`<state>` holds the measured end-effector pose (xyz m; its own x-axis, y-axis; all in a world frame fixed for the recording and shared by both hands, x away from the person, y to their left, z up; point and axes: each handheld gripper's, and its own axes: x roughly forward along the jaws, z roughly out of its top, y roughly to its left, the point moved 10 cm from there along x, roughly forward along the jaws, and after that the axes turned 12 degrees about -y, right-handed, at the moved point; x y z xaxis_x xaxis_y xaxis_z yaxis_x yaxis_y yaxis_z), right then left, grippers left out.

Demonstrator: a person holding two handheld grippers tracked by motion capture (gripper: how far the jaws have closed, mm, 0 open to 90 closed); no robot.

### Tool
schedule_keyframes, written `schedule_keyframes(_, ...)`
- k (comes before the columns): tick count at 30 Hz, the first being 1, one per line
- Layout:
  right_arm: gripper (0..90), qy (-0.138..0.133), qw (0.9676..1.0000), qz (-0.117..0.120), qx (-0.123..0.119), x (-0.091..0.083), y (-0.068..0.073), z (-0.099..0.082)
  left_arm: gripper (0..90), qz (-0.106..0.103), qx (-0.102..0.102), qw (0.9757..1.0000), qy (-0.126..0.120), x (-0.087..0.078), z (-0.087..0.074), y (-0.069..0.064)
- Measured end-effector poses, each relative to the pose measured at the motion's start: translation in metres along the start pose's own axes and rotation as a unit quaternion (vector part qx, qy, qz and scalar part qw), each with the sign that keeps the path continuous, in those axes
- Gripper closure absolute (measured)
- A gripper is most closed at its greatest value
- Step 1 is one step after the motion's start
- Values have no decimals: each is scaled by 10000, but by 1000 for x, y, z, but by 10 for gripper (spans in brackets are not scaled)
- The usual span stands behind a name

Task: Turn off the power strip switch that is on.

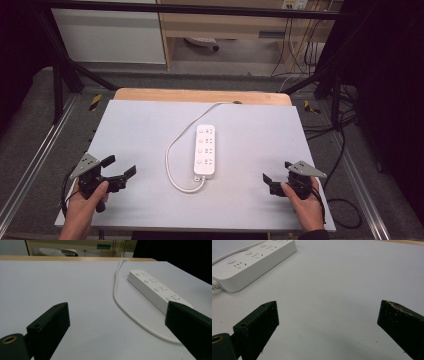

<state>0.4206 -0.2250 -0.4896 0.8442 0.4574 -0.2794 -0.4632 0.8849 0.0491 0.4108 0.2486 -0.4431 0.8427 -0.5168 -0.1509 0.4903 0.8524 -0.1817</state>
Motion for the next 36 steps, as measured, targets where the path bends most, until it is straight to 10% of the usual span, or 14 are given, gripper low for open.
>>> schedule_keyframes(17,30,-48,9998,125,-150,1,12,3,57,-150,20,9998,-90,4,4,-13)
schedule_keyframes(36,24,14,9990,334,-292,1,23,3,65,-634,215,9977,135,64,14,-67)
